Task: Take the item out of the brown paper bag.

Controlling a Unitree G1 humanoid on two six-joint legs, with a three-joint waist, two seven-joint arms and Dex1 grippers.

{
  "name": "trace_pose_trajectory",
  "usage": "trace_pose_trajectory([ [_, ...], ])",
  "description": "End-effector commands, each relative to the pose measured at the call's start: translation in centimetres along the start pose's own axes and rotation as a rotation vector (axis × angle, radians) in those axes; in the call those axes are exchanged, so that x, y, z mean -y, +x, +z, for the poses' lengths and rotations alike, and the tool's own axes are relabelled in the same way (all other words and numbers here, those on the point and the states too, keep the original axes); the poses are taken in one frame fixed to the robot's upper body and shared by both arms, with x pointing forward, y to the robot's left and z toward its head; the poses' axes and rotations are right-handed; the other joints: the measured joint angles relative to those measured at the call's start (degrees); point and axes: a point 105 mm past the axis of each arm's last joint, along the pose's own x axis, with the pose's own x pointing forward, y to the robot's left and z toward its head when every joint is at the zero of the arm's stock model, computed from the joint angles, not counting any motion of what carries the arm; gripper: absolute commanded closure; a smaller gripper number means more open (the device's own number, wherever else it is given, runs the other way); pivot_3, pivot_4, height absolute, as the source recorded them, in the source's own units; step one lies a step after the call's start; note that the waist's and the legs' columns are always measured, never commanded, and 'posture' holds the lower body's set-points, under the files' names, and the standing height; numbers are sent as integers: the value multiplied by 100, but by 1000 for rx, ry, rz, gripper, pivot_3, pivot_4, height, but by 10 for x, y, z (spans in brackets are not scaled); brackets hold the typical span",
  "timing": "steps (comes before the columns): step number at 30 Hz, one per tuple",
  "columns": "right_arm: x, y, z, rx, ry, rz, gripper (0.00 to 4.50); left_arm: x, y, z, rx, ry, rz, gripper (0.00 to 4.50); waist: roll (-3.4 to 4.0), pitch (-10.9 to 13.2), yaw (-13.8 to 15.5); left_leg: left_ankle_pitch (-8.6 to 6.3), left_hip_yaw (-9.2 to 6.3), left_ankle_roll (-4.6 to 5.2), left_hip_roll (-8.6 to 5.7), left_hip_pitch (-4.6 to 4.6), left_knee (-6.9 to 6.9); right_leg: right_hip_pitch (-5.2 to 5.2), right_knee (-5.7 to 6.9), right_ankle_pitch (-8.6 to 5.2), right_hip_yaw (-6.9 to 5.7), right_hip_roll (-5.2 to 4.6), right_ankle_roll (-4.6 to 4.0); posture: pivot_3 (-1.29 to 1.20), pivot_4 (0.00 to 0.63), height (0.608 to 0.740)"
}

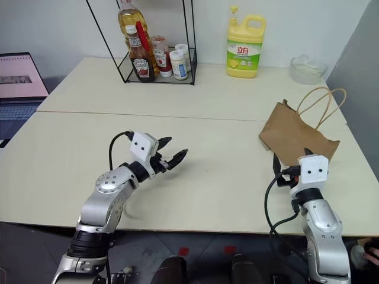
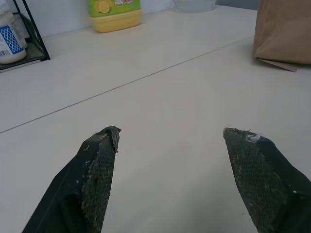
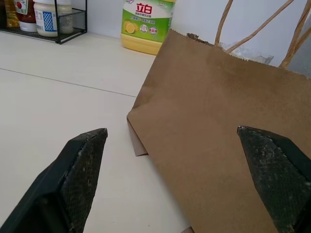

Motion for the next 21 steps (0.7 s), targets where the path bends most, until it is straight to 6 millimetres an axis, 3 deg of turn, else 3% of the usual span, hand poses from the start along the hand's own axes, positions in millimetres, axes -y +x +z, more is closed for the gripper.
trace_pose_trajectory([
  [1,1,-1,12,47,-7,-8,0,2,-1,20,61,37,-19,862,0,0,0,0,0,0,0,0,0,0,0,0,0,0,0,0,150,740],
  [13,0,-5,17,56,-28,3,0,8,0,43,115,60,-66,862,0,0,0,0,0,0,0,0,0,0,0,0,1,0,0,0,150,740],
  [21,-1,-12,63,151,-98,-4,0,22,13,78,177,81,-271,862,0,0,1,0,-1,0,0,-1,0,1,0,0,-1,1,0,0,150,740],
])
